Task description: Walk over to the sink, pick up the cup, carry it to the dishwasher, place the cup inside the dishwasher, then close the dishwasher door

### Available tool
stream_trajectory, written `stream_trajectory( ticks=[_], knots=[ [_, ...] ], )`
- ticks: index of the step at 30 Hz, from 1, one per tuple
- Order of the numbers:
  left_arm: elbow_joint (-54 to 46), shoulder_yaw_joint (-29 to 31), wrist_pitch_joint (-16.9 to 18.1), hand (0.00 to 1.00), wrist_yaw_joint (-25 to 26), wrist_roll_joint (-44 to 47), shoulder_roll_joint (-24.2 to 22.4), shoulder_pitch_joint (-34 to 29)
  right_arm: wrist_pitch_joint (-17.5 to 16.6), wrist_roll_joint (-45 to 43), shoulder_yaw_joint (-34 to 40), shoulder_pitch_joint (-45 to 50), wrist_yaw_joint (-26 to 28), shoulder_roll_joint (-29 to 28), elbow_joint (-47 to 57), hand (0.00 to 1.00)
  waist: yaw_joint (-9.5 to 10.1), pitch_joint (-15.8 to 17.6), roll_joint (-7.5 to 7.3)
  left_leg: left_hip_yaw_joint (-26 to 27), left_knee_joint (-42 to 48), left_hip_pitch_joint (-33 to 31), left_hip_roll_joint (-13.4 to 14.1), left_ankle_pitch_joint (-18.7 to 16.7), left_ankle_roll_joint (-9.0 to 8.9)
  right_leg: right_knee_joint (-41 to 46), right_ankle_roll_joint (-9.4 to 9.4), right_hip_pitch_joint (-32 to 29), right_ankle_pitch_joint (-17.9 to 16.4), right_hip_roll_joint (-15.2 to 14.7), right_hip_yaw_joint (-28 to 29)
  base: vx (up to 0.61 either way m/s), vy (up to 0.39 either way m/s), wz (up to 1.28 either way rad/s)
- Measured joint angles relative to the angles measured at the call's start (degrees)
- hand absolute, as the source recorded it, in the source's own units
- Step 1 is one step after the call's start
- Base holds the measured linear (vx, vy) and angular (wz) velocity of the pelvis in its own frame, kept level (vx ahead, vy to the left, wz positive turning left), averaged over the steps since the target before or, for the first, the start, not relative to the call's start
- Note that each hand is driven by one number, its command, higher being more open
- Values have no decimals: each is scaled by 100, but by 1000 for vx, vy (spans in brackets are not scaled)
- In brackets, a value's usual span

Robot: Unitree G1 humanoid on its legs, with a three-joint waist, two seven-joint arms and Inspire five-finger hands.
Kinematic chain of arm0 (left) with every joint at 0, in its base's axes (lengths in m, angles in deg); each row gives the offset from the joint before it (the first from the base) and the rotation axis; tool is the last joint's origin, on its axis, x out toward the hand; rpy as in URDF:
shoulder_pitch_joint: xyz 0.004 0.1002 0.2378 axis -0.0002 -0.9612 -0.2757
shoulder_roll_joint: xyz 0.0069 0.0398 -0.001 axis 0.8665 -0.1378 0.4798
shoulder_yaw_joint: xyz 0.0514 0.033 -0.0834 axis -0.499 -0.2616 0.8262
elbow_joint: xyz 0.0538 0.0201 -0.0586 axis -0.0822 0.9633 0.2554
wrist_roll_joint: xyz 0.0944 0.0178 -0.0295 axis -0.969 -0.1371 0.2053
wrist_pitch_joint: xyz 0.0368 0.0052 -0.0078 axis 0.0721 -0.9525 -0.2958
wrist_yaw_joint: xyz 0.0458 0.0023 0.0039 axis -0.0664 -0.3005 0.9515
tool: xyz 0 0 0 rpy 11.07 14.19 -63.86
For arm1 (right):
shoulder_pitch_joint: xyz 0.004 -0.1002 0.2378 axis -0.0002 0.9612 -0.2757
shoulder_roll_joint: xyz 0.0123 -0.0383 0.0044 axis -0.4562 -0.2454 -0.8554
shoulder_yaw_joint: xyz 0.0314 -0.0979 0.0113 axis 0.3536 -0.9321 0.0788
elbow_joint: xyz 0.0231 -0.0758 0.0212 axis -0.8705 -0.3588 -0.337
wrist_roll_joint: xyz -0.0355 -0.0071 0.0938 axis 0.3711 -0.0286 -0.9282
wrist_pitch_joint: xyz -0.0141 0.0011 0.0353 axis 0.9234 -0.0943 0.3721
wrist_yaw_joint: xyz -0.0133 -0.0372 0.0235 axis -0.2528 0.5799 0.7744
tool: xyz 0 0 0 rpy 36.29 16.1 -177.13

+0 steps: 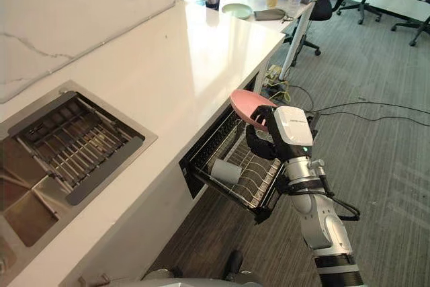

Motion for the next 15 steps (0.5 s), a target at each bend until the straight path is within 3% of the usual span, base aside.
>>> stream_trajectory(
  ticks=[8,11,15],
  knots=[
    [-327,-332,161,100,-134,404,156,693,498,-96,-16,-1660,-604,170,-1733,0,58,1063,70,-254,443,-1049,-156,63,253,2,-10,-744,346,-238,-194,-73,132,19],
    [-415,-500,176,100,-158,579,143,877,615,-329,-88,-2265,-739,450,-2135,0,70,1352,192,-319,490,-1267,-246,86,345,3,10,-920,439,-303,-198,-25,131,9],
    [-523,-630,179,100,-218,684,133,985,756,-645,-285,-2624,-852,705,-2525,0,83,1484,276,-469,494,-1459,-376,111,427,3,63,-1069,511,-412,-204,-11,148,12]
  ],
)
